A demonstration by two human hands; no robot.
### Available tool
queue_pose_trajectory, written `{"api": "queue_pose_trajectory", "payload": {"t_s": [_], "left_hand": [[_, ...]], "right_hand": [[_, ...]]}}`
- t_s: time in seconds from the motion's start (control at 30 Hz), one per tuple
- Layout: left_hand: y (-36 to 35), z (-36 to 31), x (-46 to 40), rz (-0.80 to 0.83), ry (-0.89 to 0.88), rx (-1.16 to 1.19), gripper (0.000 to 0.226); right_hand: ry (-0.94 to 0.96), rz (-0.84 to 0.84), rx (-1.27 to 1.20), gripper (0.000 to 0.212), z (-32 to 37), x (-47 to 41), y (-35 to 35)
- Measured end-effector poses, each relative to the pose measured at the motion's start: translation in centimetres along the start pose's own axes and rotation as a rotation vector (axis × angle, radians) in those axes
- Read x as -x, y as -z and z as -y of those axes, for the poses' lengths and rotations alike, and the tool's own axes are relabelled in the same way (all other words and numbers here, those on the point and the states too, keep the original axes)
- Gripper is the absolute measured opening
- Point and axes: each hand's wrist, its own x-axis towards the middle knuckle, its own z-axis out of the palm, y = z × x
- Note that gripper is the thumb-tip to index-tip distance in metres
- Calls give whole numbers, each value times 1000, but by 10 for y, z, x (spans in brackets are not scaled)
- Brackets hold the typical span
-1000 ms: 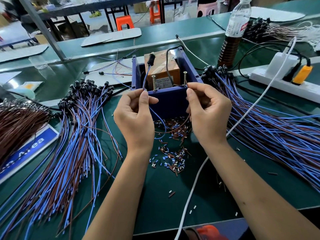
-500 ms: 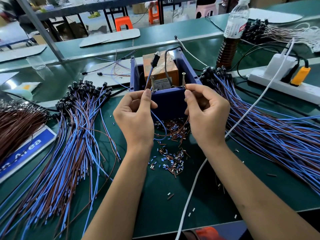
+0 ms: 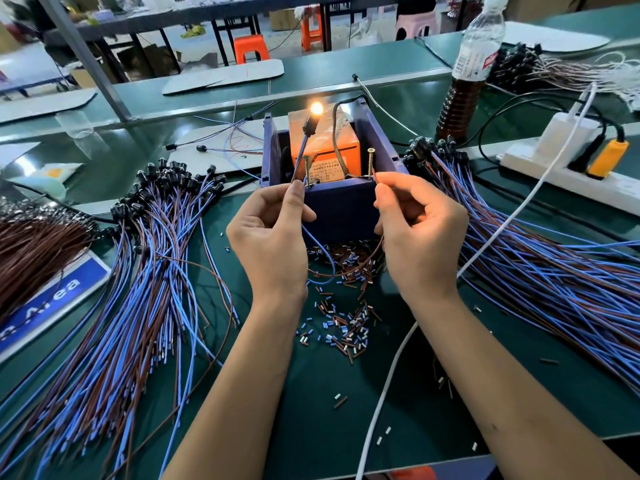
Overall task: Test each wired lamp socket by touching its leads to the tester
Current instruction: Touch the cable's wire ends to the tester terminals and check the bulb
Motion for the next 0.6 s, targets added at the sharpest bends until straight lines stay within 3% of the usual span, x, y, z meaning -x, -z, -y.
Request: {"api": "queue_pose_trajectory", "payload": {"t_s": [0.3,0.47,0.6], "left_hand": [[0,1,0,5,-4,3,12],[3,-5,2,-78,-83,44,13],[-4,-20,17,22,-124,76,19]], "right_hand": [[5,-1,15,16,2,-2,1],[-2,-27,-29,13,3,0,1],[-38,-55,-109,11,6,5,10]]}}
